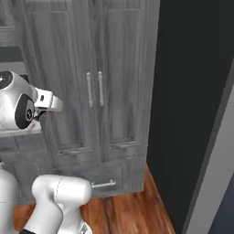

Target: Take the fish out of the fridge, briefly rinse it in the sink, and place it on the tray next to the sink.

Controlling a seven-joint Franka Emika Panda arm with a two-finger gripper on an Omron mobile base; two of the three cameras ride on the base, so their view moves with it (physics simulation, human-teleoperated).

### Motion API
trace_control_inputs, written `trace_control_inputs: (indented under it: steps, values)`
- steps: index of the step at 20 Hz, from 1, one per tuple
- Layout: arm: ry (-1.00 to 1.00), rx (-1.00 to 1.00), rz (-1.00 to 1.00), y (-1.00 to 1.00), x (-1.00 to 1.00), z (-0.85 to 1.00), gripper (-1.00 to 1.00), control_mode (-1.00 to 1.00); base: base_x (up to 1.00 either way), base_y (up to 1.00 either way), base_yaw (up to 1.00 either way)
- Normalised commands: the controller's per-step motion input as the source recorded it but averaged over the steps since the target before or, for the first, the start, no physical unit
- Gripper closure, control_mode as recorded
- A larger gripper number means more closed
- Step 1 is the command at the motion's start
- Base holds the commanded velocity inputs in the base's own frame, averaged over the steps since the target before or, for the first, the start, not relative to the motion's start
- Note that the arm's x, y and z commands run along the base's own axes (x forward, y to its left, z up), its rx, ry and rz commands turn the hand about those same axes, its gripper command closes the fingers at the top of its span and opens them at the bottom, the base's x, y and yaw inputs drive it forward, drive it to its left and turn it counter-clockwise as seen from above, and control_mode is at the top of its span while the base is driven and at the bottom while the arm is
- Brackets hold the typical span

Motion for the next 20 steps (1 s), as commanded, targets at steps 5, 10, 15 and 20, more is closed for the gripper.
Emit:
trace_control_inputs:
  steps: [5, 10, 15, 20]
  values:
    - [0.00, 0.00, 0.00, 0.00, 0.00, 0.00, 1.00, 1.00, -0.66, 0.99, 0.23]
    - [0.00, 0.00, 0.00, 0.00, 0.00, 0.00, 1.00, 1.00, -0.09, 1.00, 0.25]
    - [0.00, 0.00, 0.00, 0.00, 0.00, 0.00, 1.00, 1.00, 0.46, 1.00, 0.16]
    - [0.00, 0.00, 0.00, 0.00, 0.00, 0.00, 1.00, 1.00, 0.45, 1.00, 0.11]
